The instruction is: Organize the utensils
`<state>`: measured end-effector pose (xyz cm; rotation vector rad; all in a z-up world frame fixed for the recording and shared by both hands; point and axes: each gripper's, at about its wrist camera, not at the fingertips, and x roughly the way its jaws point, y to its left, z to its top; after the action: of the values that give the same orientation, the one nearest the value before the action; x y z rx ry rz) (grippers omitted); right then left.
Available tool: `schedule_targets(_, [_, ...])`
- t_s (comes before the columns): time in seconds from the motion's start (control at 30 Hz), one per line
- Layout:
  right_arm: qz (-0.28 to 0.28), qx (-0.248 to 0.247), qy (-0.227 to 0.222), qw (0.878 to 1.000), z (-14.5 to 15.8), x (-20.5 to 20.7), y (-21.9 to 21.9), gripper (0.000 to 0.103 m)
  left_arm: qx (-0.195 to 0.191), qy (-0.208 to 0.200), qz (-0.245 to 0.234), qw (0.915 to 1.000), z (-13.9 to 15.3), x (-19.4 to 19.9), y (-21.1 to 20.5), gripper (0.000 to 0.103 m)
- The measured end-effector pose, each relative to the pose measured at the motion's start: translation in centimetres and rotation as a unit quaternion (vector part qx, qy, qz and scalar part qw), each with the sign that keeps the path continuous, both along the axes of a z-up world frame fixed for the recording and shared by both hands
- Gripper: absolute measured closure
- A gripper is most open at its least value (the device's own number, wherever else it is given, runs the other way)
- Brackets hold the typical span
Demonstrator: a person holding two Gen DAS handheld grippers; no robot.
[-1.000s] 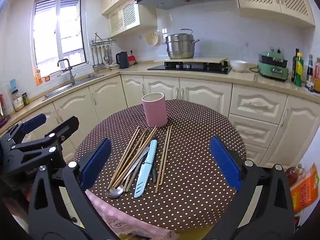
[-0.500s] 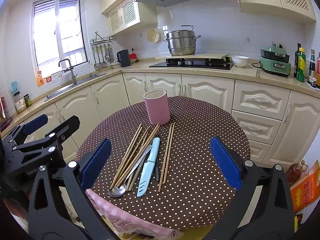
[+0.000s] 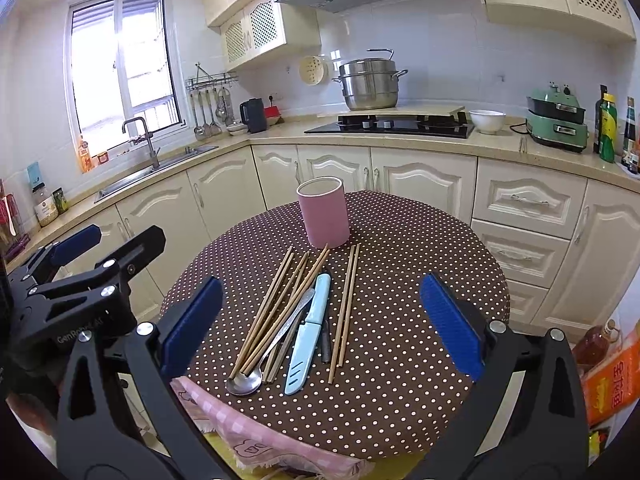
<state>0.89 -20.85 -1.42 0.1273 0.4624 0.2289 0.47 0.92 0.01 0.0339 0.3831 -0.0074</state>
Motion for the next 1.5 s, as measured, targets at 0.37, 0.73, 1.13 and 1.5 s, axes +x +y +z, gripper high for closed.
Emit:
schedule_targets(0.37, [-0.002,0.003,0.014,1.0,0.2,0.5,-0.1,0.006,-0.006,0.002,-0.001,1.0,-0.1,0.4,0.0,0.004])
schedule_targets(0.73, [-0.012,-0.003,0.022,1.0,0.3,0.9,0.0,0.006,-0.003,0.01,-0.008,0.9999,-0.3,1.1,-0.3,0.004])
schedule_targets(1.13, [-0.012,0.003,0.025,1.0,0.3,0.7,-0.3,0.006,-0.006,0.005,-0.011,0.9999,-0.1,0.7,-0.5,0.004])
schedule_targets(1.5, [-0.007,-0.003,0.021,1.0,0.6,0.4,-0.1,0.006,-0.006,0.001,-0.012,0.9999,0.0,0.3,-0.3,0.004])
